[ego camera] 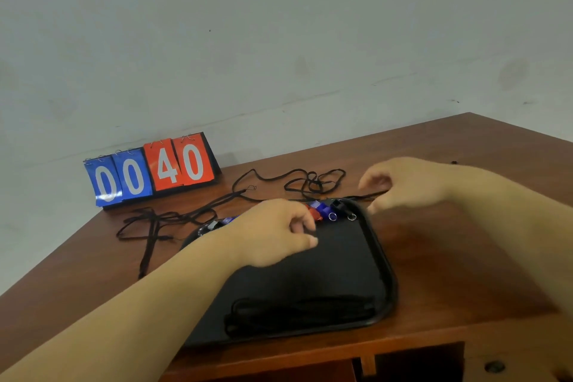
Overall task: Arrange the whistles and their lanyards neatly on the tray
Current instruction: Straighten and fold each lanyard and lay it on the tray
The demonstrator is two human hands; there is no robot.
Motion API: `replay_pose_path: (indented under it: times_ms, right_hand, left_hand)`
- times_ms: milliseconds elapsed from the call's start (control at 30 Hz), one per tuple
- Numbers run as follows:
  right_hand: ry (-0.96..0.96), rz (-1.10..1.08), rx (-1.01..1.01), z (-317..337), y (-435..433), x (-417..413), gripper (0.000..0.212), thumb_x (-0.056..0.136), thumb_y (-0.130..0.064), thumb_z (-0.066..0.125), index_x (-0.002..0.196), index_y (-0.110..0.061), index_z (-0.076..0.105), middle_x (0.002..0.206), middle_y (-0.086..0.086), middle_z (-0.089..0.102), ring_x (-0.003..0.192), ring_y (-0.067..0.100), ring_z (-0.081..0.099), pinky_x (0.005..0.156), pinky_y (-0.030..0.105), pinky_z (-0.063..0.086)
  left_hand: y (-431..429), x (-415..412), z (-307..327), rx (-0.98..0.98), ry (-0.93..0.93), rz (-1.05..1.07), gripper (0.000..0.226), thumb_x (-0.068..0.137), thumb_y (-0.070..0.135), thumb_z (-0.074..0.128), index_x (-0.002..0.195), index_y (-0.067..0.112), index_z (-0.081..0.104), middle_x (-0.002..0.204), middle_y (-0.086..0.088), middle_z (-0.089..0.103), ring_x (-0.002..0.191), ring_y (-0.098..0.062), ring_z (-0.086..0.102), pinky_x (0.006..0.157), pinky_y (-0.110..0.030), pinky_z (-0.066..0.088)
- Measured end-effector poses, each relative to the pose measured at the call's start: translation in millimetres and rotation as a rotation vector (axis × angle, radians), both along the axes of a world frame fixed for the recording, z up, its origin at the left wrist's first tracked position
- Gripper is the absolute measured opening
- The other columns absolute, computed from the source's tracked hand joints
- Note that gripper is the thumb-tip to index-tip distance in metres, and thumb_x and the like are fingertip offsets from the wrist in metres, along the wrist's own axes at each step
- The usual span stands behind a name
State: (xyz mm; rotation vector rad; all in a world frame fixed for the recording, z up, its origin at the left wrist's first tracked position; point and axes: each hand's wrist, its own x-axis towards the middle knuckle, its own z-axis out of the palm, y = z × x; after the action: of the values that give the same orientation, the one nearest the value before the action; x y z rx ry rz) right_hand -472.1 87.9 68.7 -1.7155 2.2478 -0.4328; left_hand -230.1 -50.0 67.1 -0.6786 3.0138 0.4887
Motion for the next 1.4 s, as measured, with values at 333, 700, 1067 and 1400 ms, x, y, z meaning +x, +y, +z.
replay_pose_path:
  times_ms: [333, 700, 1067, 1400]
  right_hand:
    - [0.017, -0.178, 0.094, -39, 6, -91, 0.027, 0.089, -0.048, 0.07, 0.112, -0.033, 0.068, 0.11, -0.011, 0.063, 0.101, 0.011, 0.059, 0.09, 0.03, 0.047]
    - [-0.026, -0.205, -0.068, -44, 11, -99, 0.013, 0.106, -0.029, 0.046, 0.101, -0.025, 0.058, 0.097, -0.005, 0.066, 0.087, 0.013, 0.061, 0.072, 0.029, 0.046]
    - [-0.047, -0.262, -0.428, -37, 3, -74, 0.016, 0.106, -0.037, 0.048, 0.104, -0.033, 0.063, 0.083, -0.016, 0.059, 0.072, 0.0, 0.053, 0.059, 0.014, 0.034]
    - [-0.038, -0.288, -0.469, -15, -28, -47, 0.032, 0.102, -0.049, 0.049, 0.087, -0.032, 0.072, 0.079, -0.015, 0.069, 0.072, 0.007, 0.062, 0.063, 0.023, 0.041]
  left_hand:
    - [-8, -161, -5, -0.19, -0.11, -0.079, 0.066, 0.092, 0.056, 0.065, 0.15, 0.031, 0.045, 0.144, -0.001, 0.05, 0.129, -0.023, 0.054, 0.106, -0.037, 0.043]
    - [-9, -225, -31, -0.071, -0.134, -0.184, 0.013, 0.105, 0.025, 0.051, 0.097, 0.02, 0.06, 0.089, 0.007, 0.064, 0.082, -0.014, 0.057, 0.069, -0.03, 0.044]
    - [-40, -174, 35, -0.223, 0.197, -0.166, 0.017, 0.101, 0.038, 0.06, 0.087, 0.029, 0.059, 0.081, 0.012, 0.058, 0.074, -0.005, 0.052, 0.064, -0.025, 0.036]
    - [-99, -36, 71, -0.015, 0.326, 0.08, 0.018, 0.101, 0.037, 0.061, 0.087, 0.03, 0.07, 0.083, 0.006, 0.07, 0.073, -0.007, 0.061, 0.07, -0.028, 0.047]
